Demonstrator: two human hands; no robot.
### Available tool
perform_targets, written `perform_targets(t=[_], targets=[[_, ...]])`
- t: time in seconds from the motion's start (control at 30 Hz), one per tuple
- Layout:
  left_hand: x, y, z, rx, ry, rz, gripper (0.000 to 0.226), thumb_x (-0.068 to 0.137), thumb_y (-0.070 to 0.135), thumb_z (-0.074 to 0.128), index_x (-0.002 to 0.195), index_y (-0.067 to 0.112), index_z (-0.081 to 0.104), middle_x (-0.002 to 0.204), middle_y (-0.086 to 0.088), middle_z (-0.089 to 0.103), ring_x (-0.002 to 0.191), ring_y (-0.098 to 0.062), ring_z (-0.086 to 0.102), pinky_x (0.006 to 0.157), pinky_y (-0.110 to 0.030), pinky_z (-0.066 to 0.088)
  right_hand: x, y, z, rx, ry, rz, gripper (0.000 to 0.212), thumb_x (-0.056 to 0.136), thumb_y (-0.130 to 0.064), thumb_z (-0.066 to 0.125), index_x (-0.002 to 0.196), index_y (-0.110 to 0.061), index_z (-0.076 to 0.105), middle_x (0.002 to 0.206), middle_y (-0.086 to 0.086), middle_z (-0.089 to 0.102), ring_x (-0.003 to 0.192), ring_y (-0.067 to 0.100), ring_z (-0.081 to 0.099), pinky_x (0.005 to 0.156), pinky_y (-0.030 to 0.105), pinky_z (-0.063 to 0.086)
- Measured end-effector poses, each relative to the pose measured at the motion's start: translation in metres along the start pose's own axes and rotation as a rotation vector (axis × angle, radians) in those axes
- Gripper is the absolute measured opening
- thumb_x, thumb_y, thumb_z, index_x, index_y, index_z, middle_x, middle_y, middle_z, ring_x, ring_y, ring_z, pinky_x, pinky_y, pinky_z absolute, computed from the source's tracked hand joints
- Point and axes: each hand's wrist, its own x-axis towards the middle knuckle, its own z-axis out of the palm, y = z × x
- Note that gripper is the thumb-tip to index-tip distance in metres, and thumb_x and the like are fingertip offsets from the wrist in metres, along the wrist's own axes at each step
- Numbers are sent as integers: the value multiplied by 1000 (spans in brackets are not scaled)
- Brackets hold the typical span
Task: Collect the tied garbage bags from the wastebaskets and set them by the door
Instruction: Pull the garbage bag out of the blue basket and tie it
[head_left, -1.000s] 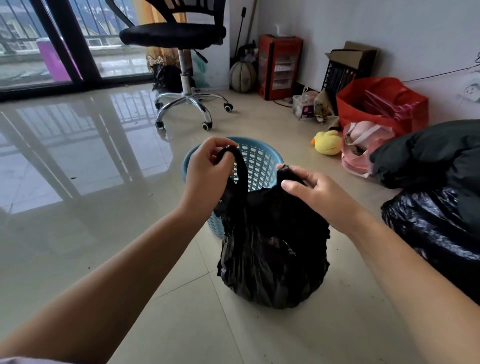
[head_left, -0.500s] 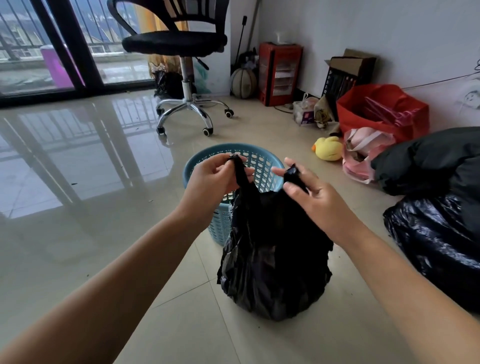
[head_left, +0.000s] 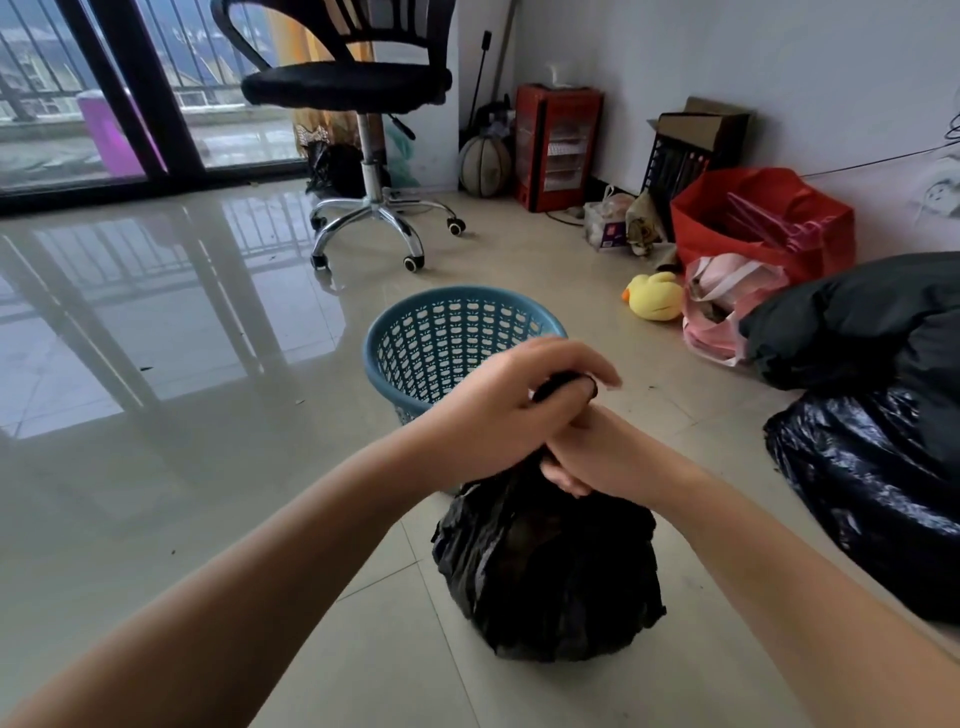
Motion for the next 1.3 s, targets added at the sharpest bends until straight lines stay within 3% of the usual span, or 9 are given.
perform_targets(t=[0.1, 0.33, 0.47, 0.57, 0.73, 0.8, 1.0, 1.17, 1.3], targets=[[1, -17, -3, -81, 80, -198, 50, 86, -8, 40, 116, 28, 57, 107, 8, 57, 104, -4, 55, 81, -14, 44, 2, 5, -6, 276, 48, 109, 69, 101, -30, 26, 39, -26, 56, 37, -4, 33, 38, 13, 29, 48, 24, 31], [-6, -41, -2, 103, -8, -241, 13, 82, 2, 59, 88, 12, 66, 84, 5, 64, 81, -10, 62, 76, -23, 51, 10, 29, -8, 396, 115, 139, 61, 98, -44, 32, 74, 2, 64, 45, -4, 41, 40, 12, 34, 45, 22, 30], [-4, -45, 3, 59, 223, -276, 19, 79, 1, 55, 74, 20, 54, 78, 8, 51, 72, -9, 52, 71, -26, 46, 17, 32, -7, 596, 126, 134, 25, 100, -24, 36, 83, -15, 52, 56, 2, 43, 45, 13, 42, 49, 24, 36], [-5, -45, 9, -260, 369, -436, 4, 76, 17, 50, 74, 19, 50, 78, -4, 50, 76, -18, 49, 75, -38, 43, 19, 39, -7, 633, 1, 143, 29, 101, -24, 31, 102, -11, 57, 51, 1, 44, 46, 14, 43, 51, 25, 38], [-18, -52, 22, -582, -86, -498, 51, 87, 20, 64, 131, 22, 40, 116, -6, 59, 107, -16, 61, 97, -35, 51, 18, 45, -5, 856, 57, 154, 39, 99, -34, 36, 79, -9, 58, 41, -7, 33, 37, 8, 30, 49, 23, 29], [-21, -57, 29, -507, -192, -532, 44, 87, 14, 64, 127, 19, 48, 118, -7, 62, 110, -19, 62, 99, -38, 50, 17, 47, -8, 876, 21, 97, 41, 95, -39, 41, 76, -10, 62, 45, -5, 37, 41, 9, 34, 53, 22, 34], [-20, -72, 25, -663, -14, -721, 22, 79, 16, 58, 97, 5, 62, 89, -15, 54, 85, -25, 52, 71, -29, 44, 11, 54, -15, 491, -83, -76, 9, 89, -18, 61, 86, -12, 67, 71, 6, 58, 66, 13, 52, 66, 21, 41], [-23, -80, 29, -1094, -74, -952, 21, 94, 29, 48, 96, 11, 58, 76, -5, 58, 60, -13, 58, 59, -23, 51, 19, 62, -2, 0, 199, -97, 21, 85, -3, 60, 91, -22, 53, 82, 4, 59, 70, 10, 54, 70, 22, 44], [-28, -88, 30, -1185, -107, -1025, 28, 94, 32, 49, 103, 11, 65, 89, -6, 63, 63, -12, 65, 61, -25, 57, 21, 62, 5, -67, 364, -207, 24, 81, -1, 65, 92, -18, 51, 82, 1, 58, 69, 7, 53, 65, 9, 41]])
